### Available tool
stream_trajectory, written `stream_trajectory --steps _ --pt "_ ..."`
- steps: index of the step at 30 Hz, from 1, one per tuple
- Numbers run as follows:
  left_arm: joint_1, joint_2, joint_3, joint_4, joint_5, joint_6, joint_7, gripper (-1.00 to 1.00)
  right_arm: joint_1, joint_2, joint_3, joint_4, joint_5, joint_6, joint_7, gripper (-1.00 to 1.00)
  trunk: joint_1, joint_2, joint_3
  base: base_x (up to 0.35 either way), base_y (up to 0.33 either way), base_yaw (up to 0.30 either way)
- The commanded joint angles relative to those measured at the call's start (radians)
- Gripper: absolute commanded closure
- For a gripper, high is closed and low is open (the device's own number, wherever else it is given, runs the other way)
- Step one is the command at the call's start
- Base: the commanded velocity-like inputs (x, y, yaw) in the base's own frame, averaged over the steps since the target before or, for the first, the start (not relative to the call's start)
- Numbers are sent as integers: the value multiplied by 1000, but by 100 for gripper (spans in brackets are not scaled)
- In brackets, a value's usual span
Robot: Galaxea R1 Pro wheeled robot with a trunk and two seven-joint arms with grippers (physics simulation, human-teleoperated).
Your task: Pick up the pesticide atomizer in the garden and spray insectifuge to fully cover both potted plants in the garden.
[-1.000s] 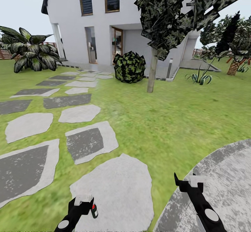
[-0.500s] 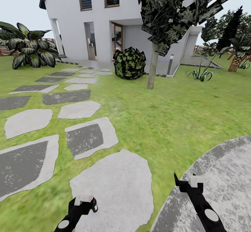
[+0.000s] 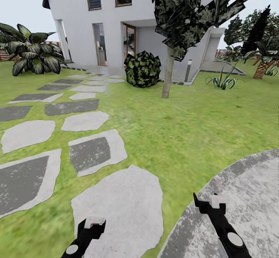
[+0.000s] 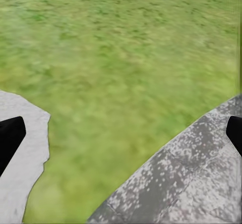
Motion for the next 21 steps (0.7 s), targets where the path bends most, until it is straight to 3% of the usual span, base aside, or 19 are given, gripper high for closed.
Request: stream_trajectory --steps 1,14,21 --pt "0 1 -3 1 -2 -4 0 -100 0 0 0 0 0 -3 0 -100 0 0 -1 0 -131 0" --pt "0 2 -1 0 2 -7 0 -100 0 0 0 -1 0 -2 1 -100 0 0 -2 0 -26 8" --pt "0 10 13 1 7 -9 0 -100 0 0 0 1 0 -1 2 -100 20 -36 -33 0 -1 118"
